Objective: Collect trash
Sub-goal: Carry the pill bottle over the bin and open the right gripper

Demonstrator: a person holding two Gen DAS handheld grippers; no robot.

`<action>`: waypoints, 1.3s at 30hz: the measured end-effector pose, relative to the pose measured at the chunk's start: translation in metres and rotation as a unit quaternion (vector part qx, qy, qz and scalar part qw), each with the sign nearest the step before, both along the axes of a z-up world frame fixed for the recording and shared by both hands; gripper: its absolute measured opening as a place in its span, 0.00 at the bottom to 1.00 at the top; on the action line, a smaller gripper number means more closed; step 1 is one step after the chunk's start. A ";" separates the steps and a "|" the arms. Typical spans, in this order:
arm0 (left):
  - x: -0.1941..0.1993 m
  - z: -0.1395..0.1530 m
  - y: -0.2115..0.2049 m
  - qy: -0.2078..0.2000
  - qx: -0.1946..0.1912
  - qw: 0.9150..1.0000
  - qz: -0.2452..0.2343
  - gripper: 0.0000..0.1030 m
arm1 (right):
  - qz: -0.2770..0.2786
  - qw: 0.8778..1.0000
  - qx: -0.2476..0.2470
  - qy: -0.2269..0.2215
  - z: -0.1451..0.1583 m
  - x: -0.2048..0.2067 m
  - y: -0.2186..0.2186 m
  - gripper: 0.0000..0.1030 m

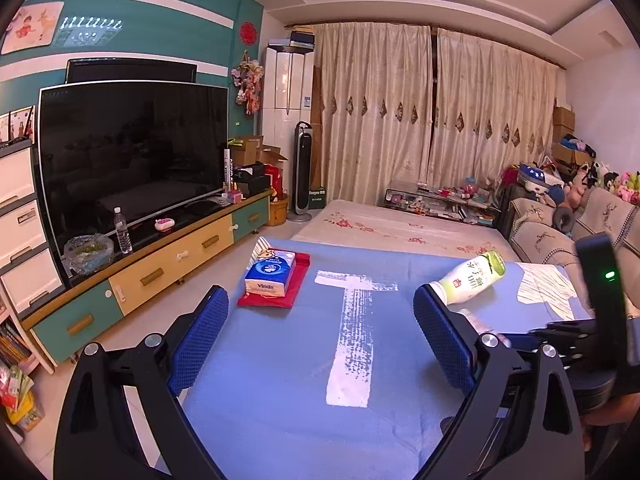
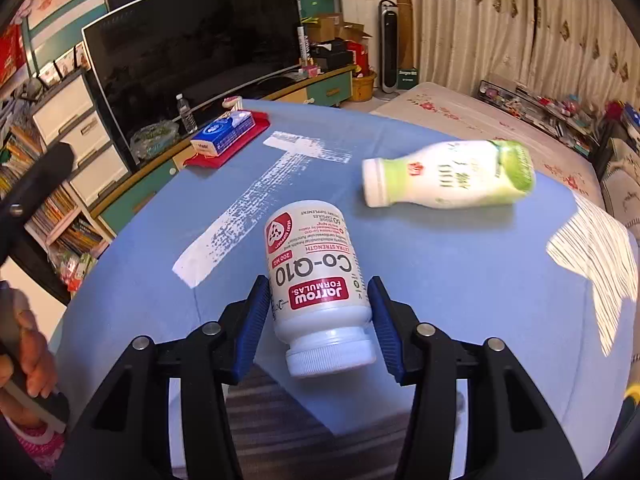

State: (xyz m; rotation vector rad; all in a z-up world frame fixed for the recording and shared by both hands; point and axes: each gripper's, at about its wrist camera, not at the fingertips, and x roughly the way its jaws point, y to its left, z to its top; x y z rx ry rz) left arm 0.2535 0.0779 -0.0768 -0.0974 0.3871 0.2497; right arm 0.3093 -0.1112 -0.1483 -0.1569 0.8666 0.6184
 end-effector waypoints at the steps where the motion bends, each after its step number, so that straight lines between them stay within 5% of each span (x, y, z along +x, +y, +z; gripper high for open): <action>1: 0.000 -0.001 -0.001 0.001 0.002 1.000 -0.002 0.90 | -0.007 1.000 0.003 0.000 0.002 -0.003 -0.008 0.47; 9: 0.004 -0.005 -0.014 0.009 0.018 1.000 -0.022 0.90 | -0.158 0.987 0.004 -0.035 0.014 -0.036 -0.119 0.47; 21: 0.012 -0.013 -0.027 0.023 0.034 0.998 -0.051 0.90 | -0.409 0.912 -0.007 0.003 -0.020 -0.045 -0.333 0.47; 27: 0.016 -0.017 -0.027 0.033 0.021 0.997 -0.061 0.90 | -0.453 0.891 -0.015 0.020 -0.043 -0.036 -0.367 0.47; 31: 0.018 -0.019 -0.029 0.039 0.022 0.997 -0.068 0.90 | -0.485 0.874 -0.021 0.011 -0.043 -0.039 -0.382 0.60; 39: 0.023 -0.019 -0.034 0.062 -0.013 0.993 -0.098 0.90 | -0.473 0.881 -0.013 -0.014 -0.030 -0.060 -0.360 0.67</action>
